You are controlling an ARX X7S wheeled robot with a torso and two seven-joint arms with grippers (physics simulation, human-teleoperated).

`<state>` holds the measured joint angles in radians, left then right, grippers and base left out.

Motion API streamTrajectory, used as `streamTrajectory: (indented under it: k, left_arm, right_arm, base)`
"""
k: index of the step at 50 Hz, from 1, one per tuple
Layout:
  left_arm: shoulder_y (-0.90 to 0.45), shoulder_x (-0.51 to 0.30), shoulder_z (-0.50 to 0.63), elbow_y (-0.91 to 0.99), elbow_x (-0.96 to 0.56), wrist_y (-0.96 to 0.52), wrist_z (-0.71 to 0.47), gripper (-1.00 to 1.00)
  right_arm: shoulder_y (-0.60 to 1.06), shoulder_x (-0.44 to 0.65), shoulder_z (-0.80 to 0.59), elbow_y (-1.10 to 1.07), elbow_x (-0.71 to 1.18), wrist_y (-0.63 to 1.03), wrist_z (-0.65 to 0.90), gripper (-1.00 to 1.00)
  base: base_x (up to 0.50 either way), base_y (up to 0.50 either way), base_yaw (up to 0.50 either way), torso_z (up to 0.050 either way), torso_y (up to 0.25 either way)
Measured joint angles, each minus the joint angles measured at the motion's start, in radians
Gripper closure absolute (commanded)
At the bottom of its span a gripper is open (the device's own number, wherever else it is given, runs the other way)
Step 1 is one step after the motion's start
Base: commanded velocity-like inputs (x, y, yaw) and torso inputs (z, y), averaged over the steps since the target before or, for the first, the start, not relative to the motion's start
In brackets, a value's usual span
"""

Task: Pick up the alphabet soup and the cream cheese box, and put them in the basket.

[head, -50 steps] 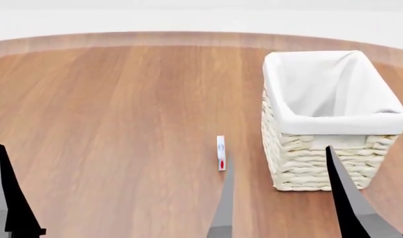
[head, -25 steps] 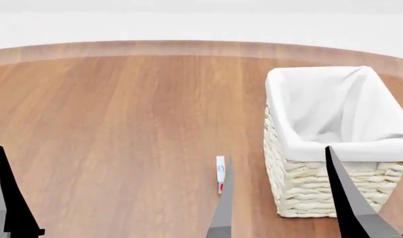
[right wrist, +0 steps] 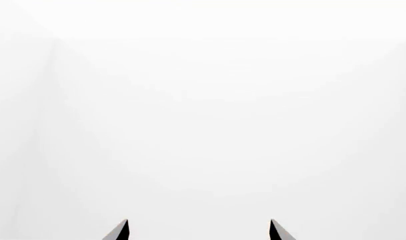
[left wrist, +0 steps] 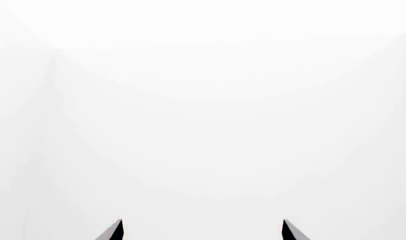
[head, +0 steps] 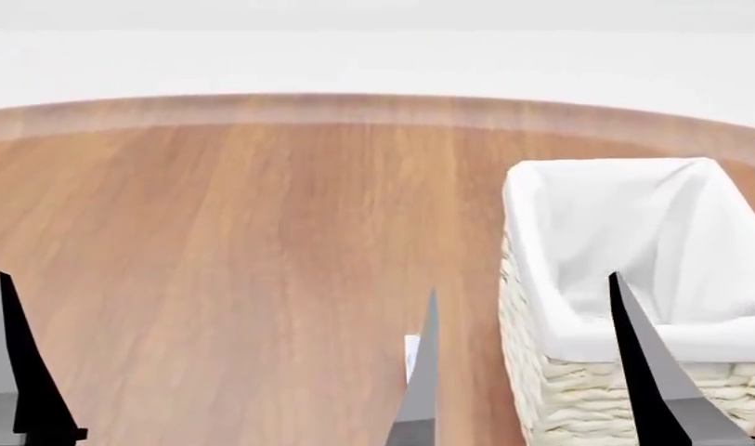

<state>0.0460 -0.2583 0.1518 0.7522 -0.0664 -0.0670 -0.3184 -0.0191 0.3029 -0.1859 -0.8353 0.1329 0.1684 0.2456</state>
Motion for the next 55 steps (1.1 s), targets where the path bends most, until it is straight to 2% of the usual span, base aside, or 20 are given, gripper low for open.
streamTrajectory:
  k: [16, 28, 55]
  left_arm:
    - [0.000, -0.008, 0.008, -0.004, -0.002, 0.002, -0.007, -1.00]
    - [0.000, -0.013, 0.021, -0.012, 0.010, 0.007, -0.012, -1.00]
    - [-0.002, -0.025, 0.037, -0.026, 0.019, 0.014, -0.024, -1.00]
  right_arm:
    - [0.004, 0.008, -0.006, 0.009, 0.006, -0.007, 0.010, -1.00]
    - [-0.007, 0.007, 0.003, 0.015, 0.004, -0.050, 0.027, -1.00]
    - [-0.008, 0.015, -0.002, 0.023, 0.007, -0.069, 0.043, -1.00]
  base:
    - [0.21, 0.00, 0.00, 0.000, 0.001]
    - [0.02, 0.00, 0.00, 0.000, 0.000]
    - [0.00, 0.00, 0.00, 0.000, -0.098]
